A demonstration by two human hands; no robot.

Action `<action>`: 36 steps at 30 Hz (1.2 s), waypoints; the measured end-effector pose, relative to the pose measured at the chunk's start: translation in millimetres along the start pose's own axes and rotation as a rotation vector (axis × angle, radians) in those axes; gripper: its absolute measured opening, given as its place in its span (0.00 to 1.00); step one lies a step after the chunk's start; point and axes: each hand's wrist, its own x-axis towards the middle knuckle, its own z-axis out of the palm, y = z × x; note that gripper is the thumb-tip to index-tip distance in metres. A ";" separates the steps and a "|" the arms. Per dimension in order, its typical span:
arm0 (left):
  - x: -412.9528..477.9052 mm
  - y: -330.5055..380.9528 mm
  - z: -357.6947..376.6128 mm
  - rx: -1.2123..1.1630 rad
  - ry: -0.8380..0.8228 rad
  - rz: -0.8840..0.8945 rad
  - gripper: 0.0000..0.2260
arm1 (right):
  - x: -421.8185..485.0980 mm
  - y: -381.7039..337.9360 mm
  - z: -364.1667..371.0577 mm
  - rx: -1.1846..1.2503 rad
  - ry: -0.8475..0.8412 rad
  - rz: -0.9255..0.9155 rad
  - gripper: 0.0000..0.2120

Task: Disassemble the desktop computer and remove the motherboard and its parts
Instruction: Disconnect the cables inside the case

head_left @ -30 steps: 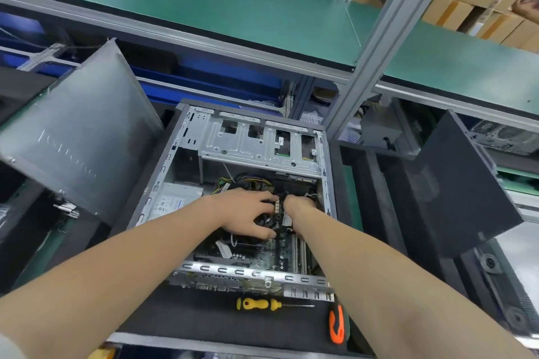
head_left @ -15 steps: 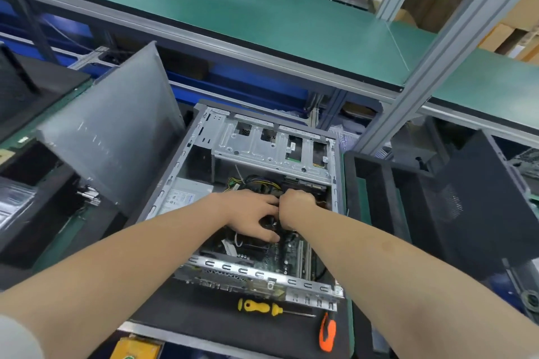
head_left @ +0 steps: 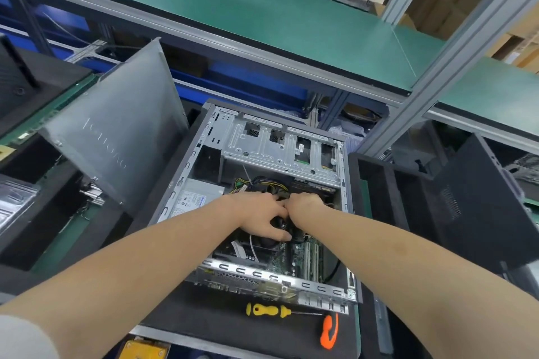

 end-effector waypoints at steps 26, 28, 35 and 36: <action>-18.0 14.6 -9.8 0.217 0.162 0.139 0.29 | -76.8 35.2 -35.4 1.251 -0.174 0.091 0.07; -20.0 19.7 -7.6 0.288 0.209 0.147 0.21 | -81.6 38.0 -33.9 1.372 -0.171 0.079 0.10; -33.5 28.0 -20.1 0.330 0.239 -0.082 0.13 | -96.0 44.9 -11.5 1.353 -0.096 -0.020 0.25; -35.4 29.5 -22.0 0.361 0.241 -0.131 0.14 | -96.4 44.3 -10.3 1.330 -0.100 -0.022 0.24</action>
